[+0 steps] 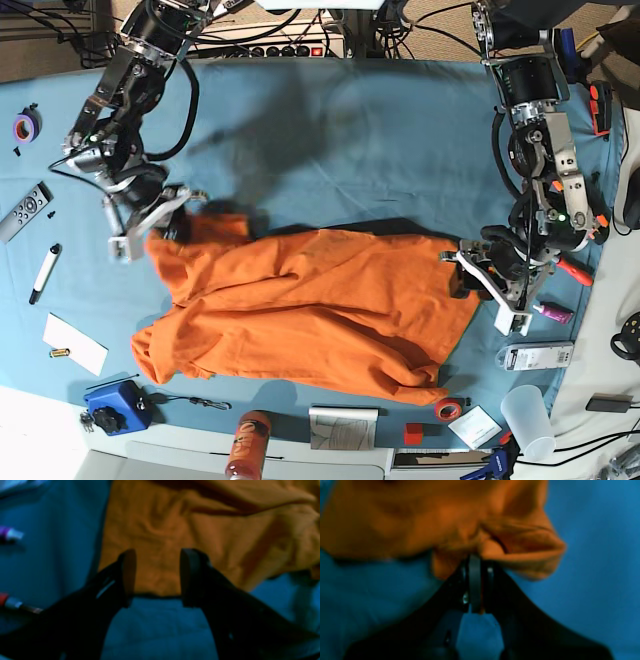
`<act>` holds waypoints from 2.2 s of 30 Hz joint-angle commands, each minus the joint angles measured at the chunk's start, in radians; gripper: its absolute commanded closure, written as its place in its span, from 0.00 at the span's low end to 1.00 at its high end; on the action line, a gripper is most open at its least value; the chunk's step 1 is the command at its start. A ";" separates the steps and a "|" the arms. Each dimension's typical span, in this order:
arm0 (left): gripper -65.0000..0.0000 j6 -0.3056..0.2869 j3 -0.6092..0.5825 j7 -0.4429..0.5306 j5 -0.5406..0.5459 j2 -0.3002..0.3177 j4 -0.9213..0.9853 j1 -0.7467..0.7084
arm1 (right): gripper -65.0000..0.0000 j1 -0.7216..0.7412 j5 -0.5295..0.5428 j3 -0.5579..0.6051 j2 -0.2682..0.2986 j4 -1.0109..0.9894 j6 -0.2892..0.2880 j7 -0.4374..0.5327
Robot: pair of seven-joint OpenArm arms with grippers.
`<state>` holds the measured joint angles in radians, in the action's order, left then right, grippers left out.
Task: Layout the t-shirt on the table in an organized manner, then fold the t-shirt properly
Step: 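Grasp the shirt edge with both grippers and pull it outward, then lift the grasped shirt edge with both grippers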
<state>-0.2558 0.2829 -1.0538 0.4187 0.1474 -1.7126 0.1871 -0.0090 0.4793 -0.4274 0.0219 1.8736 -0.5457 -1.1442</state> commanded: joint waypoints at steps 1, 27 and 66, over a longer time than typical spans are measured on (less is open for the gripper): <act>0.56 -0.006 0.001 0.013 0.004 0.005 -0.017 0.006 | 1.00 0.009 0.017 0.000 0.009 0.040 0.000 0.021; 0.48 -0.219 -0.230 0.374 -0.411 0.070 -0.016 -0.201 | 1.00 0.299 0.043 -0.019 0.009 0.134 -0.086 0.113; 1.00 0.327 -0.470 0.070 -0.786 0.138 0.243 -0.013 | 1.00 0.290 0.054 -0.042 0.061 0.134 -0.086 0.081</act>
<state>0.0631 -0.1944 -0.9737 -0.3542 0.2741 -1.4570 0.1581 0.2626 0.5262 -0.4633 0.0685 1.9907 -0.6338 -1.0966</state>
